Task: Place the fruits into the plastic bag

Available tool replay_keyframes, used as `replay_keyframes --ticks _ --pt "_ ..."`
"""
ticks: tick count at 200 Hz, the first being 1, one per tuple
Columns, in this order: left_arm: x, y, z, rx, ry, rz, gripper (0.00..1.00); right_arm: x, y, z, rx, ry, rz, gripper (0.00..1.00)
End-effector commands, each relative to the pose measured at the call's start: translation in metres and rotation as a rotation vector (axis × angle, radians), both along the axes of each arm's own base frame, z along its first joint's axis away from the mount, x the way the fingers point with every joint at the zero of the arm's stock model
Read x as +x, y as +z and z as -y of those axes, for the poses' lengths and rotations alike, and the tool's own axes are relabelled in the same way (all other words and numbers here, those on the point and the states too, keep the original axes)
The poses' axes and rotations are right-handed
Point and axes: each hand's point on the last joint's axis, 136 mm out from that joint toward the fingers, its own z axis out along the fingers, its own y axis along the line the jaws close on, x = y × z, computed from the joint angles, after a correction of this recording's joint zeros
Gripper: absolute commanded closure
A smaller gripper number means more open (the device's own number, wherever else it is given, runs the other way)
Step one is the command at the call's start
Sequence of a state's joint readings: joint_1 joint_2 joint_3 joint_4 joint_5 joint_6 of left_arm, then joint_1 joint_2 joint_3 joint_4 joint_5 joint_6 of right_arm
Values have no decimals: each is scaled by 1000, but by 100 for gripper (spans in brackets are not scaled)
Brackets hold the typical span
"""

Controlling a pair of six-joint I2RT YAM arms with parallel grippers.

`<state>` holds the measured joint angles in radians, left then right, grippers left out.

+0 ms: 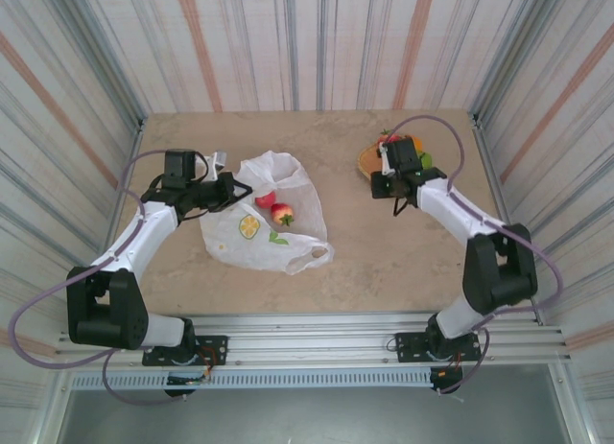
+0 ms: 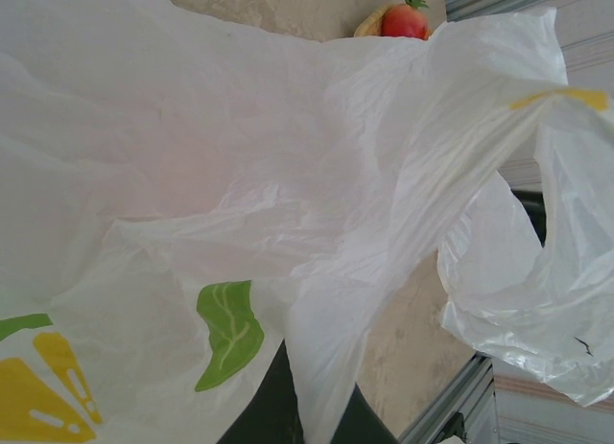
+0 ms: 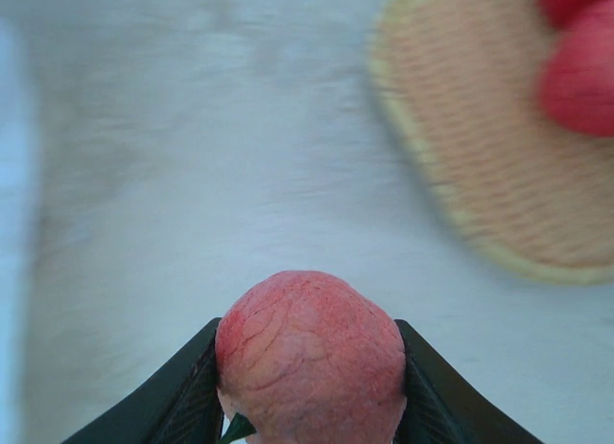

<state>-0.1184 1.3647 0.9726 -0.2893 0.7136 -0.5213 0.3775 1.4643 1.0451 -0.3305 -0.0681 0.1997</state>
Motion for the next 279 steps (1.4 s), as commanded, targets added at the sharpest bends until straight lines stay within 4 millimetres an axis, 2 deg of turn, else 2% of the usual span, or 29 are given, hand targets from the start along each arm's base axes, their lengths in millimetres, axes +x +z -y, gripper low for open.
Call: replay_keyframes --ticks 1,24,45,63,104,155,196,248,279 --pt "-1 4 1 -16 -5 -5 100 -28 23 -52 203 145 13 58" --pt "-1 3 1 -19 -5 -9 100 -57 32 -100 261 310 21 57" --pt "-1 4 2 -22 -5 -7 100 -69 28 -135 285 403 7 57" --pt "-1 2 1 -19 -4 -9 100 -68 21 -156 279 447 -2 57" --pt "-3 4 3 -17 -11 0 100 -54 12 -193 331 486 -23 58" --pt "-4 4 6 -23 -18 -5 100 -32 5 -221 406 421 -38 59" --pt "-6 3 11 -35 -32 -9 100 -27 -12 -231 381 361 -34 59" --pt "-8 10 14 -57 -39 6 100 -19 -15 -240 380 322 -9 59" --pt "-11 11 14 -60 -44 6 100 -16 -18 -255 381 309 -1 60"
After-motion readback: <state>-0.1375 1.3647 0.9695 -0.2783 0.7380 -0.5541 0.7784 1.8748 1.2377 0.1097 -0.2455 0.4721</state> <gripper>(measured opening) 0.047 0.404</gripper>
